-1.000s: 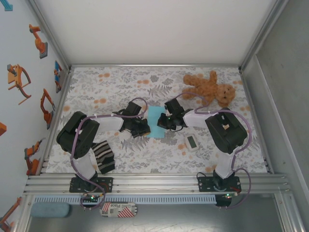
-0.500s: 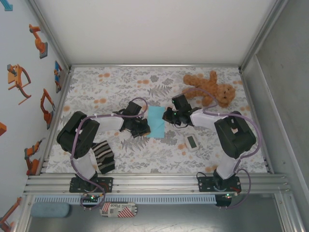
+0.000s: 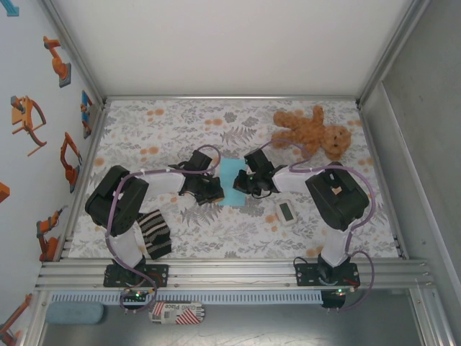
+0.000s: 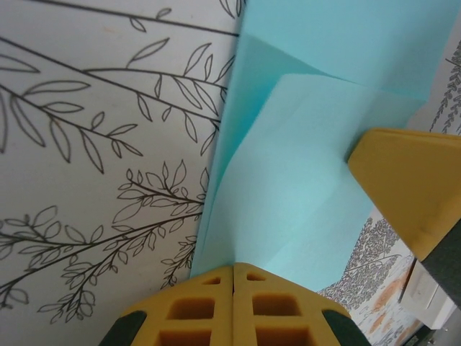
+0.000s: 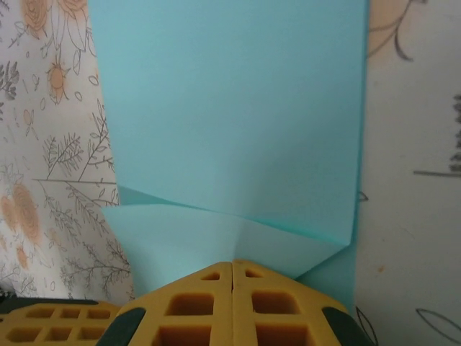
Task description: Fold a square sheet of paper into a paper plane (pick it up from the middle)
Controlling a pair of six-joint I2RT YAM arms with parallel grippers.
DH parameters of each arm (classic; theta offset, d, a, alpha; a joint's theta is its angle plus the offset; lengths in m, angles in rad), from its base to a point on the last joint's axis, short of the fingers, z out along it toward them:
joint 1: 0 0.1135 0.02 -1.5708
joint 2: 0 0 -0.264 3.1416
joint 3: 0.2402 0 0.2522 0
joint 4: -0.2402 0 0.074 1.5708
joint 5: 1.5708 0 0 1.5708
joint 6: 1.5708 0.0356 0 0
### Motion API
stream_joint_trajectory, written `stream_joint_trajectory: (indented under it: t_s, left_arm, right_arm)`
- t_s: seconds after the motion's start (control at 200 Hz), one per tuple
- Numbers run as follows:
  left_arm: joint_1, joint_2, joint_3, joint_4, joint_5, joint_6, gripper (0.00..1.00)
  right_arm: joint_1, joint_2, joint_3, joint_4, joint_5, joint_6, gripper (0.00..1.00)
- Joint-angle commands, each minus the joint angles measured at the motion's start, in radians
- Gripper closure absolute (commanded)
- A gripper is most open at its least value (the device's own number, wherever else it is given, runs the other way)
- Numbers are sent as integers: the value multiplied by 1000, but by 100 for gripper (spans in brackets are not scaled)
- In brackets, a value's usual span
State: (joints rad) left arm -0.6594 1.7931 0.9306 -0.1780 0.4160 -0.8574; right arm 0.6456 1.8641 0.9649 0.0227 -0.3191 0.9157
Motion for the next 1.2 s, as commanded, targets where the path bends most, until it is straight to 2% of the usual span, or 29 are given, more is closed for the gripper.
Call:
stream_joint_trajectory:
  t_s: [0.0,0.135,0.265,0.446,0.861,1.052,1.192]
  left_arm:
    - [5,5,24,-104,-10,47,100]
    - [5,-43,80,-109,23,92,97]
    - [4,-35,110,-46,67,78,94]
    - [1,28,111,-22,85,69,100]
    - [-5,111,132,-49,91,110,100]
    - [18,108,83,-82,64,143,100]
    - [16,80,-3,-72,100,143,100]
  right_arm:
    - [-7,46,10,-65,44,-15,100]
    - [-20,51,-3,-90,47,-23,100]
    - [-29,61,9,-117,37,-44,100]
    - [-34,63,17,-131,31,-50,100]
    - [-34,77,17,-154,33,-49,100]
    - [-34,103,45,-227,51,-53,100]
    - [-35,123,58,-261,63,-49,100]
